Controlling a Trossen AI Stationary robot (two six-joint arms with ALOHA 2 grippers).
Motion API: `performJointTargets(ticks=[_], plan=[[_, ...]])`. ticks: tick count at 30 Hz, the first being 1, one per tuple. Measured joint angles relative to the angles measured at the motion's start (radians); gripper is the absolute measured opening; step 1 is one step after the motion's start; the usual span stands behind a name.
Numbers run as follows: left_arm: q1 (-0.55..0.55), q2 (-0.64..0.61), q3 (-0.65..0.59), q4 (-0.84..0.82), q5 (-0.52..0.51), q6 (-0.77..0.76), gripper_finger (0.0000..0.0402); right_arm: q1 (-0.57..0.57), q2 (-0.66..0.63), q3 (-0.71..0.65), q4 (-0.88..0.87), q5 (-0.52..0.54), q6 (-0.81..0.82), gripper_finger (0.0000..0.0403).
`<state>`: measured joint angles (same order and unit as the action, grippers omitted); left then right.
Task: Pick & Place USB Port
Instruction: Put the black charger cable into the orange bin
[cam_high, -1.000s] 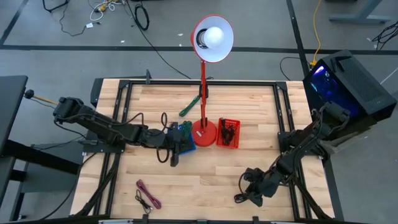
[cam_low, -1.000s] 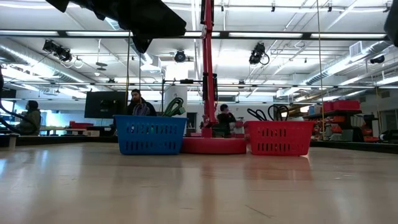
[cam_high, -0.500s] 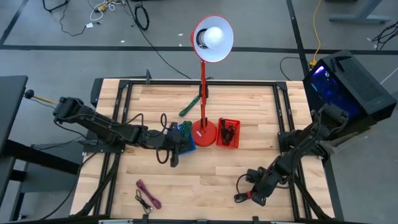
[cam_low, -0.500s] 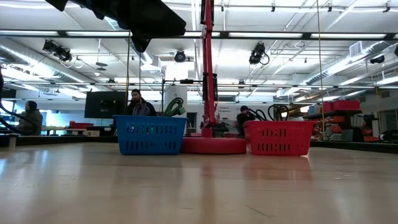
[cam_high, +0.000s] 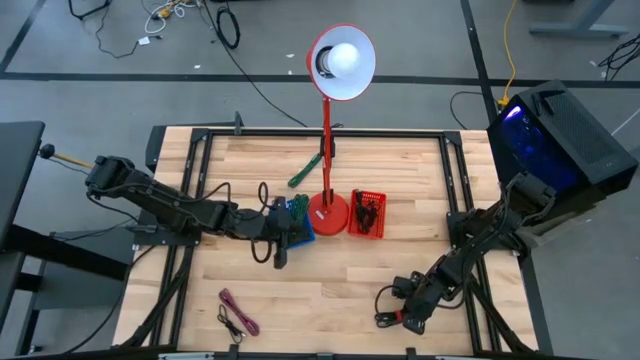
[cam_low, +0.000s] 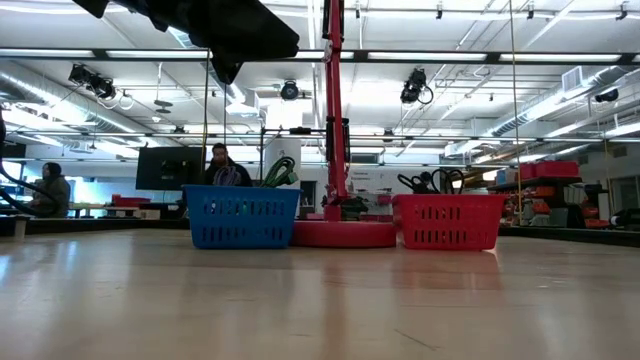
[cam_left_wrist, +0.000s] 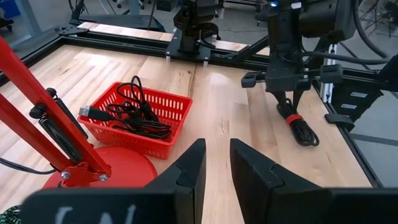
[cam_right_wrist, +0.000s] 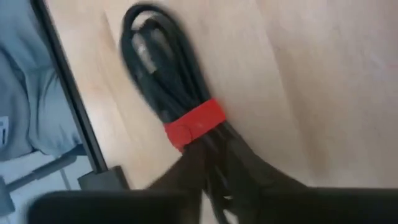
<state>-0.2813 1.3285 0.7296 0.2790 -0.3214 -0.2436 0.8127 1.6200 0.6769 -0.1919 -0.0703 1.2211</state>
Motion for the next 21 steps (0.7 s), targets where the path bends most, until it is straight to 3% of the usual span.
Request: performJointTargets(ticks=[3, 9, 18, 21], plan=[[0.0, 0.0, 0.0, 0.0, 0.0, 0.0, 0.0076, 0.0, 0.004, 0.001, 0.007, 0.007, -0.044, 0.0016], [0.0, 0.0, 0.0, 0.0, 0.003, 0.0, 0.0076, -0.031, -0.044, -0.006, 0.02, 0.051, -0.054, 0.0004], [0.0, 0.0, 0.0, 0.001, 0.003, 0.0, 0.0076, -0.084, -0.241, -0.009, -0.062, 0.235, -0.143, 0.0001], [0.0, 0.0, 0.0, 0.001, 0.003, 0.001, 0.0076, -0.099, -0.305, -0.008, -0.069, 0.341, -0.167, 0.0001]])
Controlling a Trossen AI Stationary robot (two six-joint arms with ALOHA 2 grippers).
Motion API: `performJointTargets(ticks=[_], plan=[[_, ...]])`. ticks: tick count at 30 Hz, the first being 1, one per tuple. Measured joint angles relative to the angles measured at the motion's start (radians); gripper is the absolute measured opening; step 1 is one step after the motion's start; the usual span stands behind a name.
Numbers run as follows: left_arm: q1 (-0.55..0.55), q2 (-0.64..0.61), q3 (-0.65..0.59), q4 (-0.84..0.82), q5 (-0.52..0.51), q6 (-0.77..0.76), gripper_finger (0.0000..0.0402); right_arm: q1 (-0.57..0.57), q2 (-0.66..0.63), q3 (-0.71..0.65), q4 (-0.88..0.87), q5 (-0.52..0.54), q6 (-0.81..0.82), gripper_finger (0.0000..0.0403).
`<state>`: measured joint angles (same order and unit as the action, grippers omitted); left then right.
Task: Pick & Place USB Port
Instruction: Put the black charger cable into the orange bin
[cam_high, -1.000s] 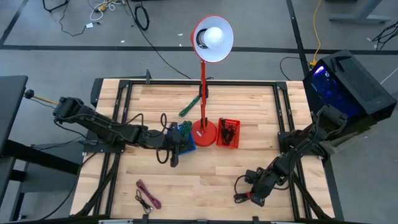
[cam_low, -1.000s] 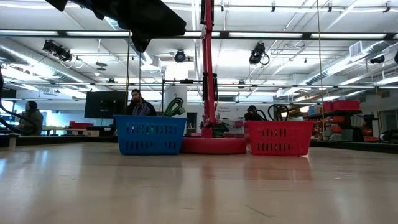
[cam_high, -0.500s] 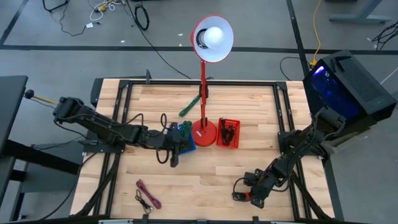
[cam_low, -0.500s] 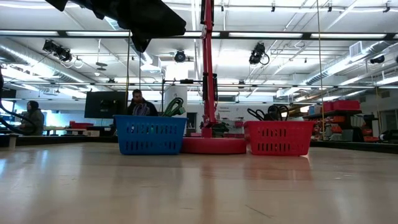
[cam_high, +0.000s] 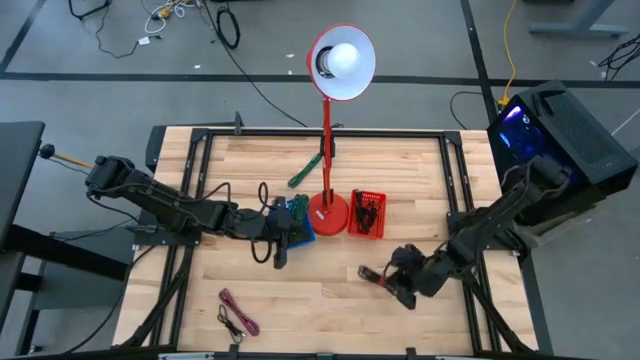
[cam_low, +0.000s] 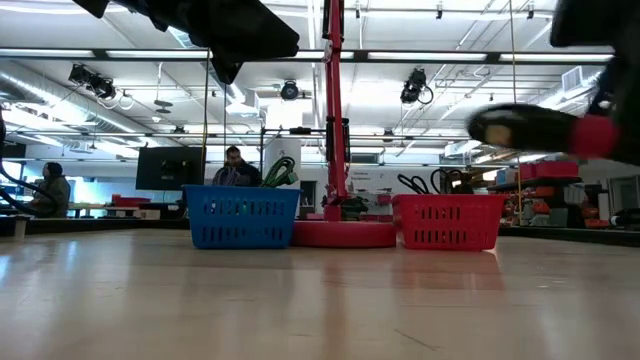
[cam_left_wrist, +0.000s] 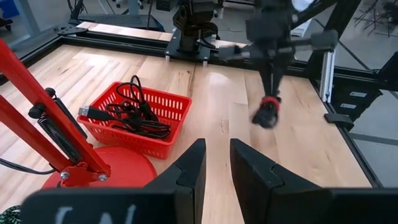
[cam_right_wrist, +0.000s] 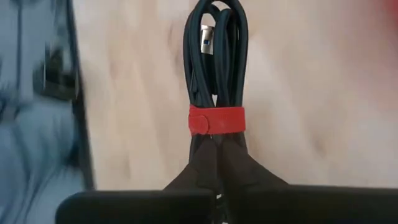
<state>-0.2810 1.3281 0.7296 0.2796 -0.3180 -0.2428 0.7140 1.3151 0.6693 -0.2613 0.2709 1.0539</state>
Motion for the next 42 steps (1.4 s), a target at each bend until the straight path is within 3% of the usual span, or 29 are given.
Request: performJointTargets(ticks=[9, 15, 20, 26, 34, 42], plan=[[0.0, 0.0, 0.0, 0.004, 0.0, 0.003, 0.0076, -0.047, -0.051, -0.001, -0.031, 0.45, -0.02, 0.0], [0.0, 0.0, 0.0, 0.001, 0.0, 0.003, 0.0076, -0.108, -0.051, -0.03, -0.008, 0.623, 0.015, 0.0], [0.0, 0.0, 0.0, 0.002, 0.0, 0.003, 0.0076, -0.151, -0.026, -0.099, 0.151, 0.748, 0.034, 0.0], [0.0, 0.0, 0.0, 0.002, 0.0, 0.003, 0.0076, -0.212, 0.062, -0.18, 0.438, 0.789, -0.022, 0.0], [0.0, 0.0, 0.0, 0.0, 0.0, 0.026, 0.0076, -0.281, 0.175, -0.198, 0.485, 0.788, 0.033, 0.0], [0.003, 0.0, 0.0, -0.003, 0.0, 0.03, 0.0076, -0.294, 0.207, -0.197, 0.523, 0.74, 0.041, 0.0]])
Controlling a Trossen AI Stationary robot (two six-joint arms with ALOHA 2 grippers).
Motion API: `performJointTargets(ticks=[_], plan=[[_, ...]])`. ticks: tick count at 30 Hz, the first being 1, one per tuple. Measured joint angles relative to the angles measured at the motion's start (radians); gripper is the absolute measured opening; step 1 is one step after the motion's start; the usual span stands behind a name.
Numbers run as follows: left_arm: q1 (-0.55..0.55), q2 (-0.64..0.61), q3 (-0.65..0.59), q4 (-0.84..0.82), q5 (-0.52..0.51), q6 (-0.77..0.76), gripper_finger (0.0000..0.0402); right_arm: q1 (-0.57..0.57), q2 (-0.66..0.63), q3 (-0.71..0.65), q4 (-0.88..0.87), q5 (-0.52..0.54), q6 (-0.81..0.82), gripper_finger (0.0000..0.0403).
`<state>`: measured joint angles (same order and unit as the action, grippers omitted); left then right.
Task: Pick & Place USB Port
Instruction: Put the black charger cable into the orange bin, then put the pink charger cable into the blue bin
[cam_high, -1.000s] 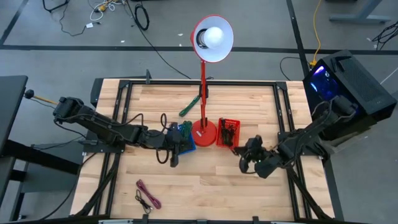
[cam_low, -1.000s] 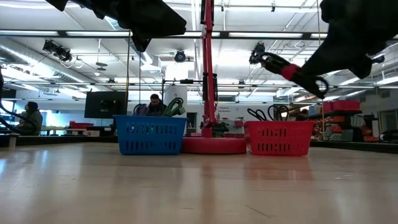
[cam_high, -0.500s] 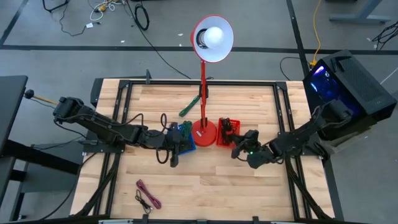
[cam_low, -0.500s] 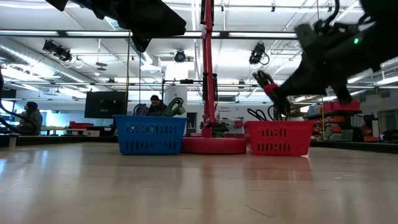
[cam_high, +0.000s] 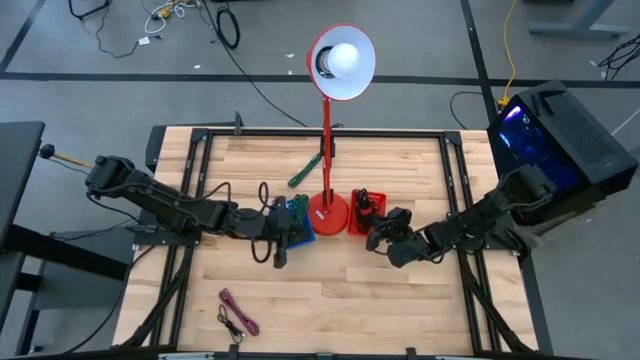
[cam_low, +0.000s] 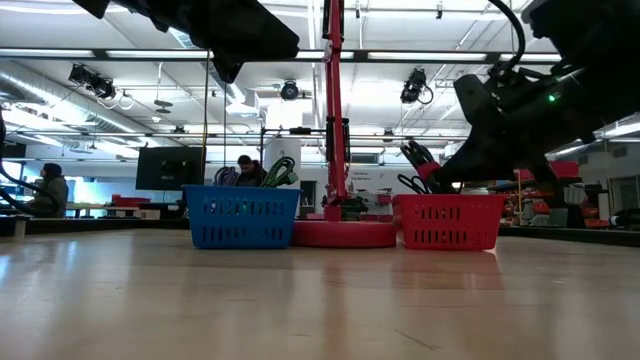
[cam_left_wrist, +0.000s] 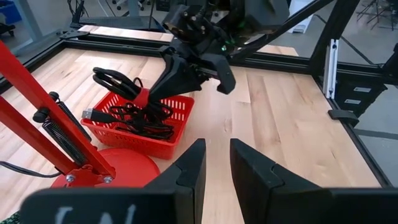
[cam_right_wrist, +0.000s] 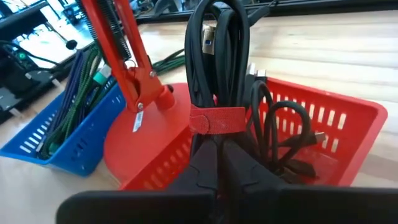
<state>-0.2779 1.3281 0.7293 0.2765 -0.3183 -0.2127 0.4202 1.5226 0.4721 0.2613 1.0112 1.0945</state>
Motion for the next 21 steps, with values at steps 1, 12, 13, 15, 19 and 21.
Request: performJointTargets(ticks=[1, 12, 13, 15, 19, 21], plan=[[0.0, 0.0, 0.0, 0.0, 0.0, 0.0, 0.0076, 0.0, 0.0, 0.0, -0.001, 0.0, -0.001, 0.0], [0.0, 0.0, 0.0, -0.007, 0.0, 0.0, 0.0076, 0.0, 0.0, 0.0, -0.034, -0.047, -0.004, 0.0067], [0.0, 0.0, 0.0, -0.007, 0.0, 0.0, 0.0076, 0.0, 0.0, 0.0, -0.034, -0.05, -0.014, 0.0076], [0.0, 0.0, 0.0, -0.007, 0.0, 0.0, 0.0076, 0.0, 0.0, 0.0, -0.033, -0.051, -0.029, 0.0094], [0.0, 0.0, 0.0, -0.019, 0.0, -0.001, 0.0076, 0.0, -0.001, 0.0, 0.003, -0.042, -0.074, 0.013], [0.0, 0.0, 0.0, -0.027, 0.0, -0.001, 0.0076, 0.0, -0.009, 0.0, 0.038, -0.038, -0.114, 0.0147]])
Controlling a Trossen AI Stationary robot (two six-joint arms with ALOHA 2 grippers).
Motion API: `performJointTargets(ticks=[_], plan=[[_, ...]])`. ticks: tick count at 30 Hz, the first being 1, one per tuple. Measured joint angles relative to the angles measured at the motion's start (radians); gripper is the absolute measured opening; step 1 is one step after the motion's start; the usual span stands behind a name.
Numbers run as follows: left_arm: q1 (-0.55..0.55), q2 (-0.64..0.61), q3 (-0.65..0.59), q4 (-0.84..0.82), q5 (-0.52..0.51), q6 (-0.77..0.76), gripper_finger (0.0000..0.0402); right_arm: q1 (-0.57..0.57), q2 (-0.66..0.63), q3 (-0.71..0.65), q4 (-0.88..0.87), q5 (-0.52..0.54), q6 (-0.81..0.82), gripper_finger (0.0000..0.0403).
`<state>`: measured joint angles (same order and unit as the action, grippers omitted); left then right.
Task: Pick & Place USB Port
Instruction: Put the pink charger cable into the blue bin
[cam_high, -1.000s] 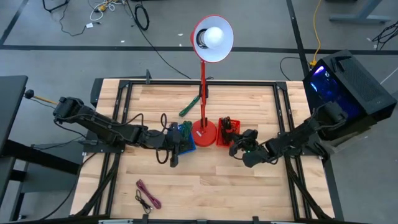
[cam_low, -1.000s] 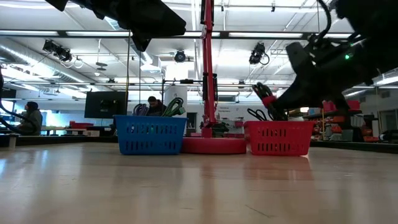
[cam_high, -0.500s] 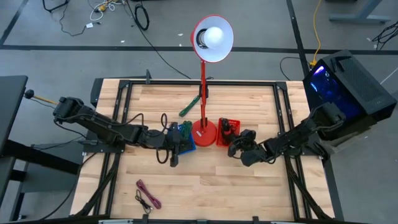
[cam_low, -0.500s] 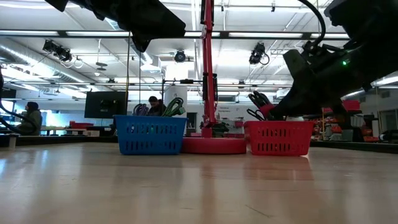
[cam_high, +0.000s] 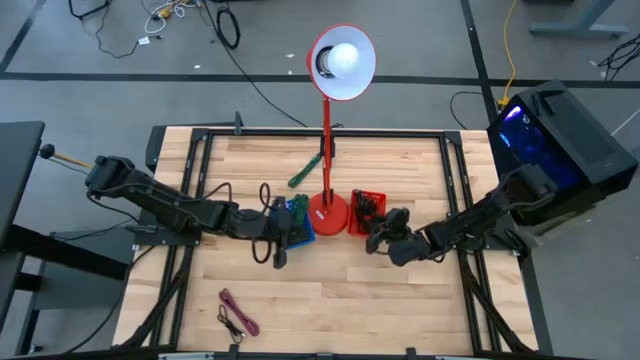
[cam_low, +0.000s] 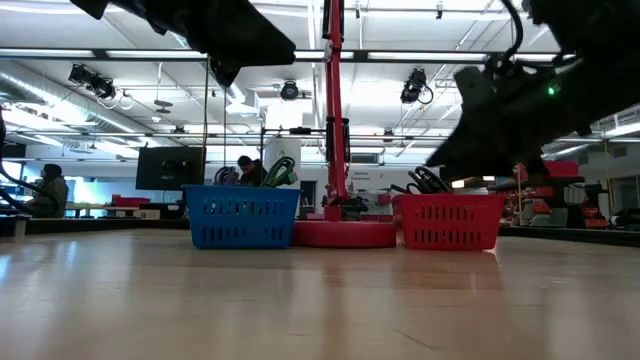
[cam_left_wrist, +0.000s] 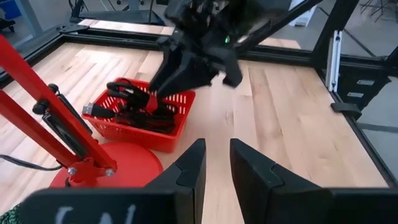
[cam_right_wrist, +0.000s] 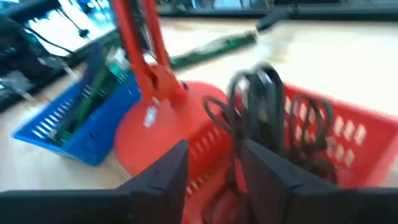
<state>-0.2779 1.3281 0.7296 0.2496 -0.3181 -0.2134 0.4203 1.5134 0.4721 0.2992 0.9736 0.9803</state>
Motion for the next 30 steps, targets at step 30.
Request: performJointTargets(ticks=[30], plan=[[-0.35, 0.064, 0.0, -0.689, 0.482, -0.493, 0.0076, -0.038, -0.415, 0.001, 0.213, -0.02, -0.779, 0.0159]])
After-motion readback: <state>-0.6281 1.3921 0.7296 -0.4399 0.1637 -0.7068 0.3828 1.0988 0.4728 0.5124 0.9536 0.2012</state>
